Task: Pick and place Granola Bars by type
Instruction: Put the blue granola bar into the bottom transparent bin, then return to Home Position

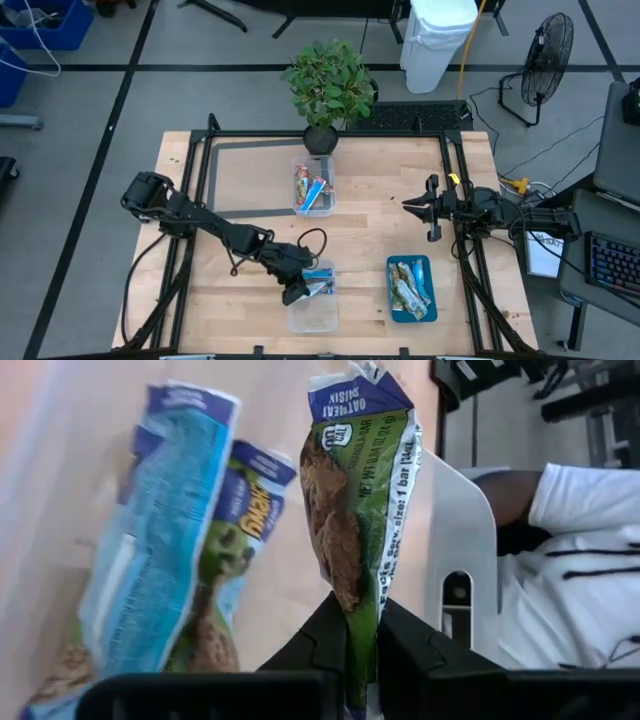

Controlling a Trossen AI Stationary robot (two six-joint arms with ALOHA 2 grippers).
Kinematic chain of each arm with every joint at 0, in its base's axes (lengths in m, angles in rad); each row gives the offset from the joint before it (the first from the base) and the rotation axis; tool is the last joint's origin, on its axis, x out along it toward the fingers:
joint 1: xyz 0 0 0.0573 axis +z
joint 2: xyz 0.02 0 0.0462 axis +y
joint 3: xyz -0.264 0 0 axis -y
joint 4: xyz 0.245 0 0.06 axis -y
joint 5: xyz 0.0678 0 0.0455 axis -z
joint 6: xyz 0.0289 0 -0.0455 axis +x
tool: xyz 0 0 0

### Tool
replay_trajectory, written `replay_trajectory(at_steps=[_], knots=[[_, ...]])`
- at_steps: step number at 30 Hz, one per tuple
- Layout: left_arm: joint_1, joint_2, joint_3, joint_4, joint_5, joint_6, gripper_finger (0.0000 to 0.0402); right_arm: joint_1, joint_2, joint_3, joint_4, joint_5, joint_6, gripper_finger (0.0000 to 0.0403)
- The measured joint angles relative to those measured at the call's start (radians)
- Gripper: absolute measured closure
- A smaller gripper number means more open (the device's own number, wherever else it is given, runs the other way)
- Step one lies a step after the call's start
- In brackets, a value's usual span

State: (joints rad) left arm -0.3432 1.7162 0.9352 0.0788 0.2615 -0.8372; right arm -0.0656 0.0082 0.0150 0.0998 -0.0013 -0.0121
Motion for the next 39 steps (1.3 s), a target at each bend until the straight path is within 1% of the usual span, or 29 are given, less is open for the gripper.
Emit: replay_trajectory(at_steps=[3,6,15,21,25,26,27,29,34,37,39], knots=[[0.009,0.000,0.000,-0.001,-0.005,0.001,0.0367,0.000,0.000,0.000,0.000,0.000,0.000,0.0358],[0.018,-0.001,0.000,0.004,-0.003,0.011,0.0361,0.000,0.000,0.000,0.000,0.000,0.000,0.0358],[0.029,-0.001,0.000,0.011,0.005,0.042,0.0311,0.000,0.000,0.000,0.000,0.000,0.000,0.0358],[0.032,-0.001,0.000,0.089,0.072,0.057,0.0266,0.000,0.000,0.000,0.000,0.000,0.000,0.0358],[0.060,-0.040,0.000,0.096,0.175,0.068,0.0248,0.000,0.000,0.000,0.000,0.000,0.000,0.0358],[0.069,-0.062,0.000,0.080,0.180,0.073,0.0246,0.000,0.000,0.000,0.000,0.000,0.000,0.0358],[0.075,-0.087,0.000,0.045,0.167,0.092,0.0246,0.000,0.000,0.000,0.000,0.000,0.000,0.0358],[0.084,-0.147,0.000,-0.002,0.101,0.154,0.0245,0.000,0.000,0.000,0.000,0.000,0.000,0.0358],[0.073,-0.334,0.000,-0.168,-0.067,0.423,0.0245,0.000,0.001,0.000,-0.002,0.000,0.000,0.0358],[0.030,-0.445,0.000,-0.255,-0.232,0.604,0.0245,0.000,0.001,0.000,-0.001,0.000,0.000,0.0358],[-0.002,-0.508,-0.010,-0.308,-0.349,0.680,0.0245,0.000,0.001,0.000,-0.001,0.000,0.000,0.0358]])
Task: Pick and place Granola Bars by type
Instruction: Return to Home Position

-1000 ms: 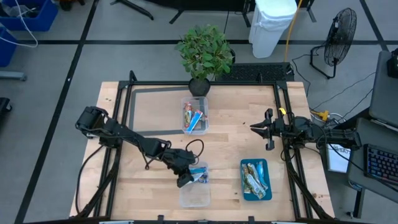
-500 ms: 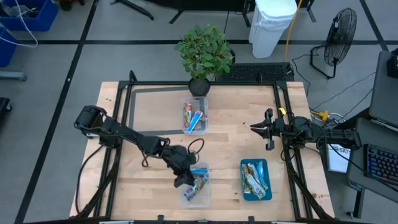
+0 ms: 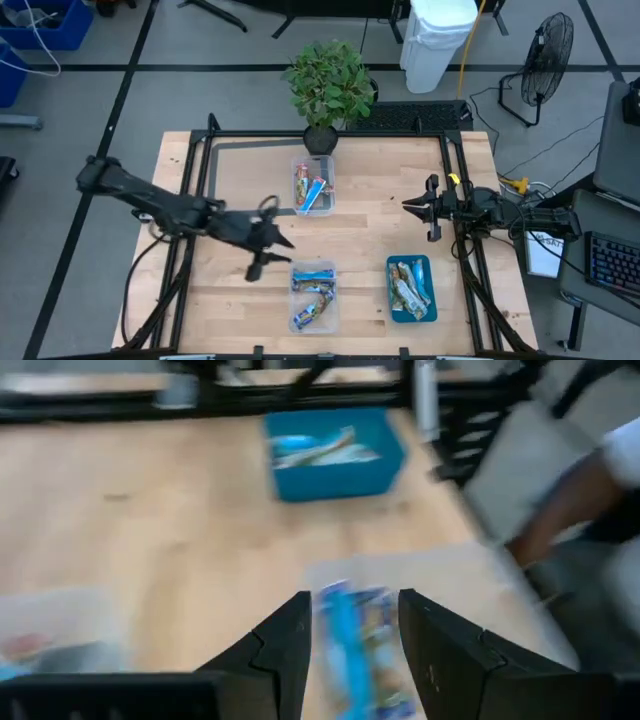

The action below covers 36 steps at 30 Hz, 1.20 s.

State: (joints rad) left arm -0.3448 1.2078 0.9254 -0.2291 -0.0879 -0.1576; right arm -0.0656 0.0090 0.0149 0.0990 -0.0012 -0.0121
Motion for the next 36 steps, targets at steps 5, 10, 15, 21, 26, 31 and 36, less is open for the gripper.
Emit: replay_trajectory(at_steps=[5,10,15,21,26,31,36], knots=[[-0.016,-0.156,-0.131,-0.024,-0.195,0.058,0.0245,0.000,0.000,0.000,0.001,0.000,0.000,0.0358],[0.057,-0.345,-0.371,0.123,-0.251,0.053,0.0245,0.000,0.000,0.000,-0.001,0.000,0.000,0.0358],[0.181,-0.542,-0.590,0.310,-0.181,0.056,0.0245,0.000,0.000,0.000,0.000,0.000,0.000,0.0358],[0.299,-0.731,-0.757,0.390,-0.104,0.051,0.0245,0.000,0.000,0.000,0.000,0.000,0.000,0.0358],[0.352,-0.842,-0.817,0.389,-0.091,0.055,0.0245,0.000,0.000,0.000,0.000,0.000,0.000,0.0358],[0.381,-0.922,-0.852,0.381,-0.088,0.070,0.0245,0.000,0.000,0.000,0.000,0.000,0.000,0.0358],[0.403,-0.970,-0.883,0.349,-0.086,0.062,0.0245,0.000,0.000,0.000,0.000,0.000,0.000,0.0358]])
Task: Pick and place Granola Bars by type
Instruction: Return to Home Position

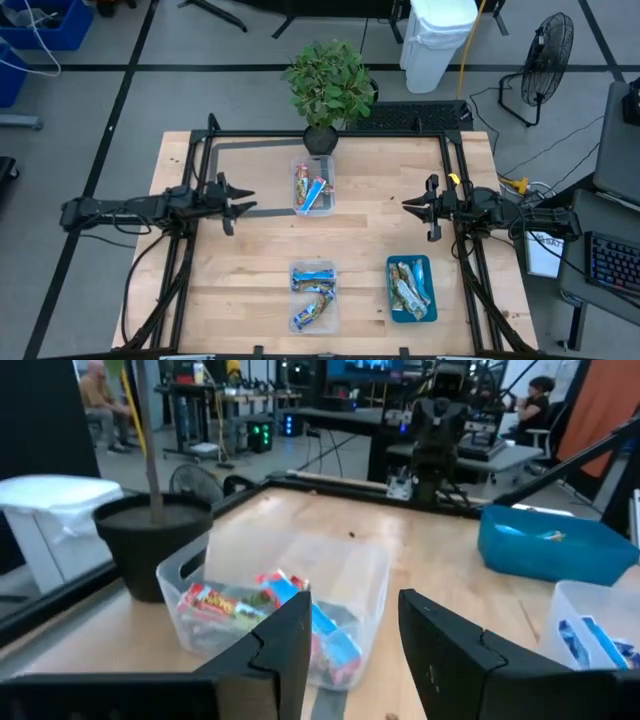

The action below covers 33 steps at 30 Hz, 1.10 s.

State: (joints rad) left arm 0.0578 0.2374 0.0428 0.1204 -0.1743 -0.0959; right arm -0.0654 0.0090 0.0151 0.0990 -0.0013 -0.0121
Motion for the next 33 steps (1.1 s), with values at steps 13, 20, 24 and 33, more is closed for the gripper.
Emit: replay_trajectory(at_steps=[13,20,24,33], knots=[[0.007,-0.011,-0.011,-0.022,0.028,0.008,0.0245,0.000,0.000,0.000,0.000,0.000,0.000,0.0358],[0.007,-0.010,-0.011,-0.049,-0.068,-0.067,0.0245,0.000,0.000,0.000,0.000,0.000,0.000,0.0358],[0.007,-0.009,-0.011,-0.051,-0.080,-0.067,0.0245,0.000,0.000,0.000,0.000,0.000,0.000,0.0358],[0.007,-0.009,-0.011,-0.051,-0.080,-0.066,0.0245,0.000,0.000,0.000,0.000,0.000,0.000,0.0358]])
